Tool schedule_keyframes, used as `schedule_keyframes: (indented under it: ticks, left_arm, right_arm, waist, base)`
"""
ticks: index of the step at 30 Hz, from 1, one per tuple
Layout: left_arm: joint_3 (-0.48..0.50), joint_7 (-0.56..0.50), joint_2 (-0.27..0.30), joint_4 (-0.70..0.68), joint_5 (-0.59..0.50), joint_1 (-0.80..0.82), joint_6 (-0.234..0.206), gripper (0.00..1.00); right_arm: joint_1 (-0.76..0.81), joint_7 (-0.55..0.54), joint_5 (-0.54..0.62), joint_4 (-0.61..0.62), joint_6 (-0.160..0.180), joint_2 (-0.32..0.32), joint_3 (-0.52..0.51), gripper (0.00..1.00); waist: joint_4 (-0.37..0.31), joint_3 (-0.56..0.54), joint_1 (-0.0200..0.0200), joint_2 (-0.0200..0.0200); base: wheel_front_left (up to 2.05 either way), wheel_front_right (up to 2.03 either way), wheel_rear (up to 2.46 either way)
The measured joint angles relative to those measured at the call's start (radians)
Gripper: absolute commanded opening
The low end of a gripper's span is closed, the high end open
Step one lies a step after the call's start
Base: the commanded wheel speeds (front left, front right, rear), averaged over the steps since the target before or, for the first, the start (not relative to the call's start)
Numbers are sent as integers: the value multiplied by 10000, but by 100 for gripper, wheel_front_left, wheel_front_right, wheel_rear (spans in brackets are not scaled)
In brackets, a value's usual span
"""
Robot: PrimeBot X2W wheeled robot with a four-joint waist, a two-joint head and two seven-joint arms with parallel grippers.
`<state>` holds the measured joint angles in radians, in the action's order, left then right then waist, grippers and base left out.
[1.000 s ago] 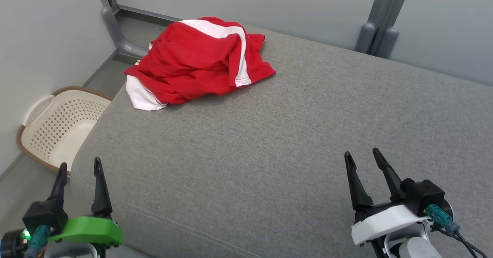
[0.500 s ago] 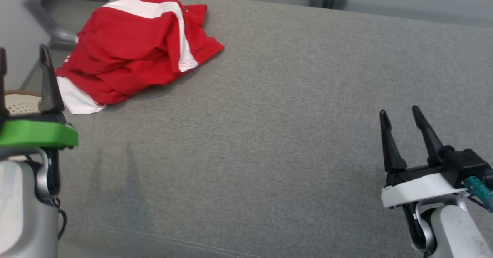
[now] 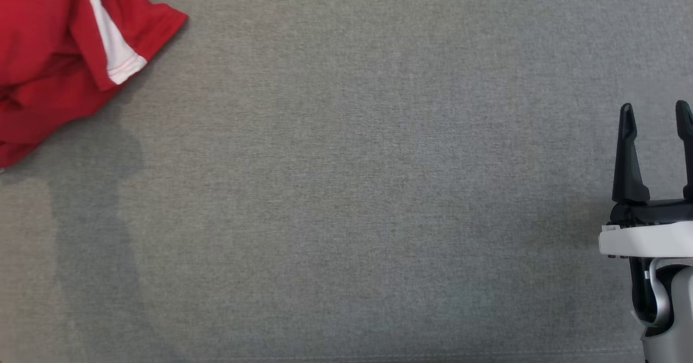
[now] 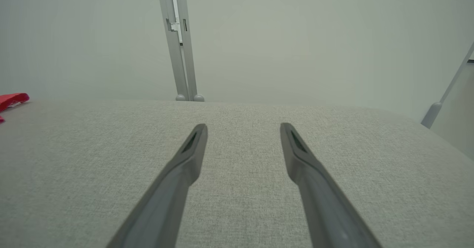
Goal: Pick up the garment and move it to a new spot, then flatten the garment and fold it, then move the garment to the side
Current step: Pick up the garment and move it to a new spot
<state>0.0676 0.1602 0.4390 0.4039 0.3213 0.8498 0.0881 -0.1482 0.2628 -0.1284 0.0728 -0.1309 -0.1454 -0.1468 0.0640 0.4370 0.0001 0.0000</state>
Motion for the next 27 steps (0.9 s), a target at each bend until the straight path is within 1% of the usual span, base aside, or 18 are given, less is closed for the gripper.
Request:
schedule_keyframes:
  ticks: [4,6,9,13,17,21,22,23,26,27]
  left_arm:
    - [-84,-322,105,805,222,634,102,100]
    - [-274,-550,255,1329,267,857,184,100]
    - [-368,-851,387,2194,387,1001,265,100]
    - [-627,-1530,548,3219,566,1040,339,100]
    - [-874,-2245,623,4050,759,1039,384,100]
    - [-1026,-2961,660,4738,1037,1047,391,100]
    - [-1070,-3172,662,4892,1055,1049,393,46]
    - [-1093,-3323,650,5024,1139,1058,393,0]
    - [-1252,-3411,660,5104,1197,1131,405,0]
    - [-1296,-3241,671,5093,1197,1164,405,0]
  right_arm:
    - [-2,0,4,163,0,10,-94,100]
    - [-6,0,15,215,0,25,-90,100]
    - [-34,0,54,238,0,79,-23,100]
    - [-108,0,65,228,0,107,52,100]
    - [-108,0,65,226,0,146,75,100]
    - [-106,0,65,194,0,153,94,100]
    - [-106,0,69,192,0,153,123,100]
    - [-107,0,75,194,0,159,167,100]
    - [-109,0,77,190,0,219,263,100]
    - [-110,0,77,176,0,224,270,100]
  waist:
    - [-423,547,0,0]
    - [-629,797,1,0]
    - [-893,1058,0,0]
    - [-1187,1267,0,0]
    - [-1367,1338,0,0]
    - [-1387,1275,0,0]
    - [-1387,1249,0,0]
    - [-1387,1223,0,0]
    - [-1401,1154,0,0]
    - [-1402,1128,0,0]
  base:
    - [0,0,0]
    - [0,0,0]
    - [0,0,0]
    - [0,0,0]
    - [0,0,0]
    - [0,0,0]
    - [0,0,0]
    - [0,0,0]
    - [0,0,0]
    - [0,0,0]
